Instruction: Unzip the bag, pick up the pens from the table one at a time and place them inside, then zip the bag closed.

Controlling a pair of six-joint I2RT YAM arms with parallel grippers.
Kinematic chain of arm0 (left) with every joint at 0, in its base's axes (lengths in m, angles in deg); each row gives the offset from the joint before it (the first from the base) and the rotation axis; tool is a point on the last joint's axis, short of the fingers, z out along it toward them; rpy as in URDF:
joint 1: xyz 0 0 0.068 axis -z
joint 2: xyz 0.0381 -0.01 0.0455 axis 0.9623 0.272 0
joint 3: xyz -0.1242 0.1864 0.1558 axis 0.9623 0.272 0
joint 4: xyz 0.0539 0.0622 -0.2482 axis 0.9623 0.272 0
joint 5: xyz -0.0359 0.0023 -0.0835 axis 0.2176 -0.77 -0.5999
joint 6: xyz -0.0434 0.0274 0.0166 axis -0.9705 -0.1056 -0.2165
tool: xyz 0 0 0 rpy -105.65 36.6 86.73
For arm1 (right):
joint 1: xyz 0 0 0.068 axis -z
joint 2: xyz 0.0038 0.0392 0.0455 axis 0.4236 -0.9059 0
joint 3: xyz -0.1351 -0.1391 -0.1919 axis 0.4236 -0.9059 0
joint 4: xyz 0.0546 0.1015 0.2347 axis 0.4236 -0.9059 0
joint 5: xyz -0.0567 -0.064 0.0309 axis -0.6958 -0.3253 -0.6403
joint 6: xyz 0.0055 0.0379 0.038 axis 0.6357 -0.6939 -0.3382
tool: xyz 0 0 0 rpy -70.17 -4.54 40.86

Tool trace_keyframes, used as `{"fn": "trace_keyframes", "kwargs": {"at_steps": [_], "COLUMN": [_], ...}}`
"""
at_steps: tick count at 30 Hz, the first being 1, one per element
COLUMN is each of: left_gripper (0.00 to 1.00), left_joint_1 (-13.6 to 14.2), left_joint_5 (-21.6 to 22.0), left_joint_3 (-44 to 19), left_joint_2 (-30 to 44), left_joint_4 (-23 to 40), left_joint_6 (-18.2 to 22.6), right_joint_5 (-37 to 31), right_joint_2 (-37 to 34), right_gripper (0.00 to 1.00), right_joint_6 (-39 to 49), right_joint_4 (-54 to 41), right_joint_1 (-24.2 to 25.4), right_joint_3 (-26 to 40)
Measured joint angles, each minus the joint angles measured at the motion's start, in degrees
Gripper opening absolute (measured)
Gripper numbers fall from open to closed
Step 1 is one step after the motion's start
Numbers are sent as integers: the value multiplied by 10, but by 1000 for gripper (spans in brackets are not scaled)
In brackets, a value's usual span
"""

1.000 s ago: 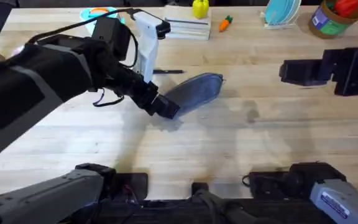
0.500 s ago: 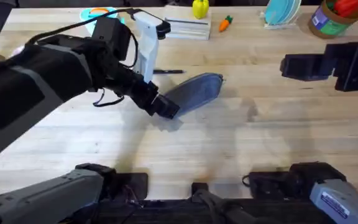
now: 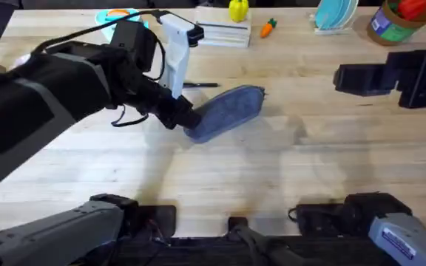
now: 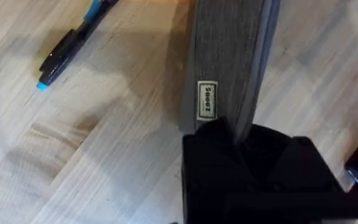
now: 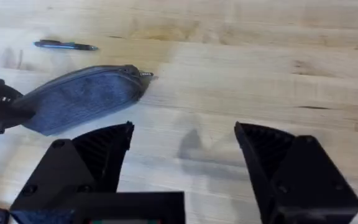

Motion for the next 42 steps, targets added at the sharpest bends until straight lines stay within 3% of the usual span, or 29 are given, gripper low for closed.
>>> {"fn": "trace_keyframes", "kwargs": {"at_steps": [6, 15, 25, 37, 42], "left_gripper": [43, 43, 43, 43, 43], "left_joint_1": [0, 0, 0, 0, 0], "left_joint_5": [0, 0, 0, 0, 0], "left_joint_3": [0, 0, 0, 0, 0], "left_joint_2": [0, 0, 0, 0, 0], "left_joint_4": [0, -1, -1, -1, -1], "left_joint_6": [0, 0, 0, 0, 0], "right_joint_5": [37, 145, 158, 146, 204], "right_joint_2": [-41, -186, -250, -329, -342], "right_gripper": [995, 995, 995, 995, 995], "right_joint_6": [27, 189, 345, 455, 619], "right_joint_4": [0, 5, 138, 190, 190], "right_joint_1": [0, 0, 0, 0, 0], "right_joint_3": [1, 2, 3, 3, 3]}}
